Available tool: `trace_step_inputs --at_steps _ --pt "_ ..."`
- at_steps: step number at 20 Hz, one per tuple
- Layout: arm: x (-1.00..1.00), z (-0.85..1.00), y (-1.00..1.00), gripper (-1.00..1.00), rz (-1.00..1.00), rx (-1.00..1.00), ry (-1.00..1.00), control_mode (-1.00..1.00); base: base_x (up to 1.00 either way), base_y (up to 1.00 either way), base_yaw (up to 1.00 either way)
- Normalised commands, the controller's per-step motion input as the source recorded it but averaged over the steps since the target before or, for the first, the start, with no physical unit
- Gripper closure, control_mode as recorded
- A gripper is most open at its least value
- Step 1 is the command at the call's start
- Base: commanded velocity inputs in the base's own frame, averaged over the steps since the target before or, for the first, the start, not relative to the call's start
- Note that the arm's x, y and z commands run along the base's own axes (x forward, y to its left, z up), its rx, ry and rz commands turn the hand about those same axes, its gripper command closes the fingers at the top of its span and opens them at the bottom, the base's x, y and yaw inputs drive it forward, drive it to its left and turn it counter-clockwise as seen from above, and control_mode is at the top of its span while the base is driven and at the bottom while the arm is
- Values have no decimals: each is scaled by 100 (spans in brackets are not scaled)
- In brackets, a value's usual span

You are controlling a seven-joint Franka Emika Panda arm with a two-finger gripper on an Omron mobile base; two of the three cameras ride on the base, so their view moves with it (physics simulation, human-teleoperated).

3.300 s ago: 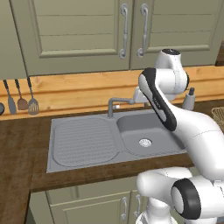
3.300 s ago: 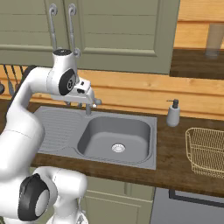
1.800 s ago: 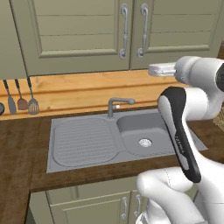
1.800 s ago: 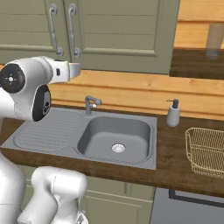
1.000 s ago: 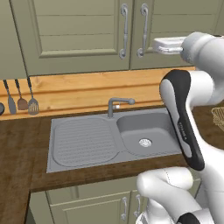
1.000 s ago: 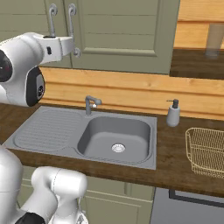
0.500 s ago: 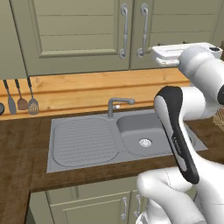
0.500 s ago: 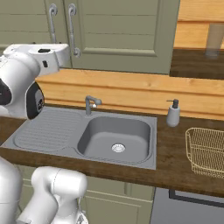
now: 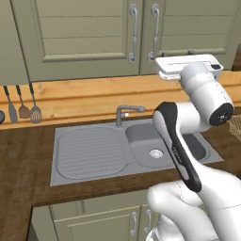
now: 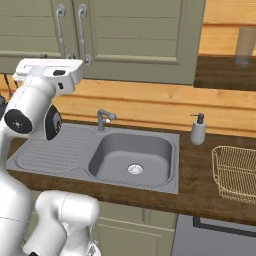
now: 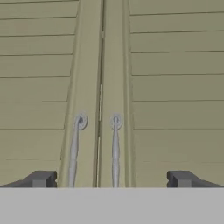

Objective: Open the cabinet, pick up the bread from the cabinet and place it in the basket. Then move the basket to the dining counter.

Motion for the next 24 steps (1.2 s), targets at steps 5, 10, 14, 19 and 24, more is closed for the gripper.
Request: trace_step_inputs --at_steps 5,10,14,19,24 --pt "69 0 0 -100 0 0 0 -100 0 0 0" --pt "76 0 0 -100 0 0 0 -100 0 0 0" --pt "68 0 0 -100 0 0 0 -100 0 0 0" --pt "45 0 0 -100 0 0 -1 -100 0 0 0" --pt "31 0 0 -100 0 0 0 -100 0 0 0"
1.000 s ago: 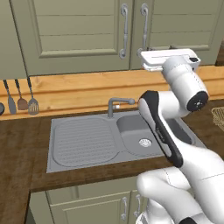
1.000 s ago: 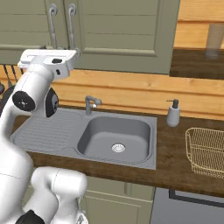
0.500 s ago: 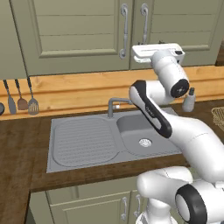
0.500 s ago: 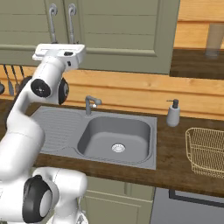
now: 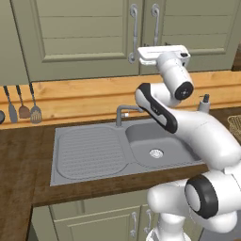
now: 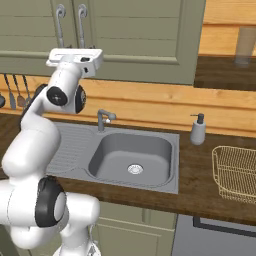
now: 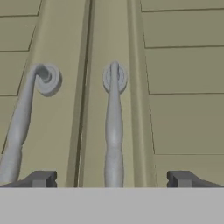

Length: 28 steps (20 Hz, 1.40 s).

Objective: Open the cabinet, pick up the bread from the cabinet and place it in the basket. Then move the basket to the dining counter.

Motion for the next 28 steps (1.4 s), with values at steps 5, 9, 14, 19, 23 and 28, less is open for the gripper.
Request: trace_step_inputs --at_steps 5,9,14,19,23,28 --pt "27 0 0 -100 0 0 3 -100 0 0 0" --pt "33 3 3 -100 0 0 5 -100 0 0 0" --pt "32 2 5 -100 0 0 8 -100 0 0 0" --pt "7 0 1 100 0 0 1 -100 0 0 0" --pt "0 0 0 100 0 0 0 -100 0 0 0" --pt "-4 0 0 100 0 0 0 -100 0 0 0"
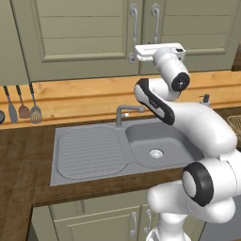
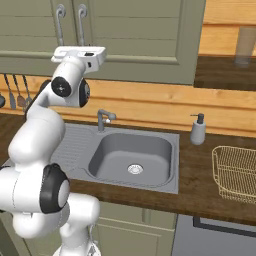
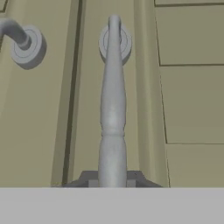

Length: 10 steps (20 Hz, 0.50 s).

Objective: Open the cabinet, pick up the bread from the cabinet and place it in the basket. Then move the basket to the dining counter.

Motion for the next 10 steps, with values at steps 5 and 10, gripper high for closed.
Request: trace_step_inputs --at_steps 5,10 --pt "-27 6 -12 100 0 0 0 -100 0 0 0" --pt "-50 11 -34 100 0 0 2 -100 0 0 0"
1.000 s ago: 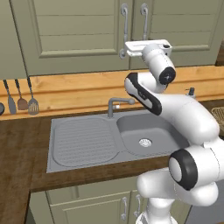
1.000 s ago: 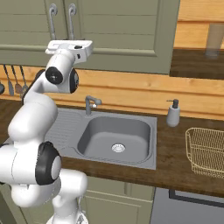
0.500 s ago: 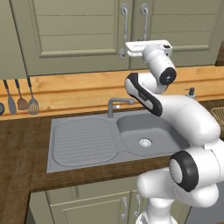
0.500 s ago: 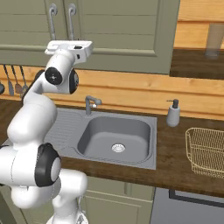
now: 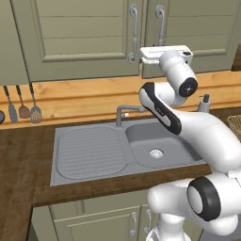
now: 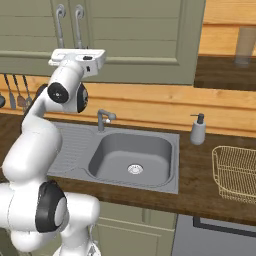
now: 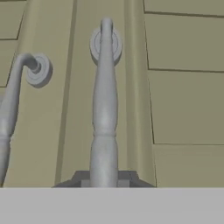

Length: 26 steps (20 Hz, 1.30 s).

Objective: Open the cabinet, pick up the bread from the cabinet and place it in the basket. Then move the basket to the dining counter.

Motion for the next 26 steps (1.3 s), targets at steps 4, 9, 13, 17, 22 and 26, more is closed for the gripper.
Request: trace_step_inputs --at_steps 4,9,13,17,22,26 --pt "-75 5 -57 100 0 0 5 -100 0 0 0" --pt "-78 0 -66 100 0 0 7 -100 0 0 0" --pt "-75 1 -67 100 0 0 9 -100 0 0 0" --pt "-75 1 -65 100 0 0 10 -100 0 0 0" --pt "-71 0 -72 100 0 0 12 -100 0 0 0" --pt "-73 0 -75 100 0 0 12 -100 0 0 0"
